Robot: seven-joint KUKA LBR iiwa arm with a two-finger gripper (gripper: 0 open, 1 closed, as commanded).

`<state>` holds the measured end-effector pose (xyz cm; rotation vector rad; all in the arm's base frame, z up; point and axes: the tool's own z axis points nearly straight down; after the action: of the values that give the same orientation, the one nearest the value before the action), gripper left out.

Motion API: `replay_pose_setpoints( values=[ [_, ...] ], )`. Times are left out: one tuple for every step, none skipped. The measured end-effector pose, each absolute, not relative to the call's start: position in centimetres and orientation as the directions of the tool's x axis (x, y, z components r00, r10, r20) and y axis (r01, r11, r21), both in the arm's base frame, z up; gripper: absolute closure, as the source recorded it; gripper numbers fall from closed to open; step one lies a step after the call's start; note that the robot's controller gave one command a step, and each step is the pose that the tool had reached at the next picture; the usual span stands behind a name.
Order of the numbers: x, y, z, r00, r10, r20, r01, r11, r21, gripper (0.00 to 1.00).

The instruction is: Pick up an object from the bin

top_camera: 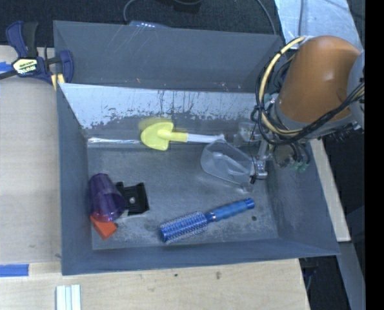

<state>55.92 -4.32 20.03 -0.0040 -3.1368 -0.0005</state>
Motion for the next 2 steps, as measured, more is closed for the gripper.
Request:
replay_pose_setpoints(
  values=[
    [56.1, -4.3, 20.5, -1.000, 0.002, -0.004, 0.002, 1.000, 0.000, 0.00],
    [55.9, -6.8, 16.1, -1.000, -0.029, -0.008, -0.029, 1.000, -0.001, 0.00]
  ],
)
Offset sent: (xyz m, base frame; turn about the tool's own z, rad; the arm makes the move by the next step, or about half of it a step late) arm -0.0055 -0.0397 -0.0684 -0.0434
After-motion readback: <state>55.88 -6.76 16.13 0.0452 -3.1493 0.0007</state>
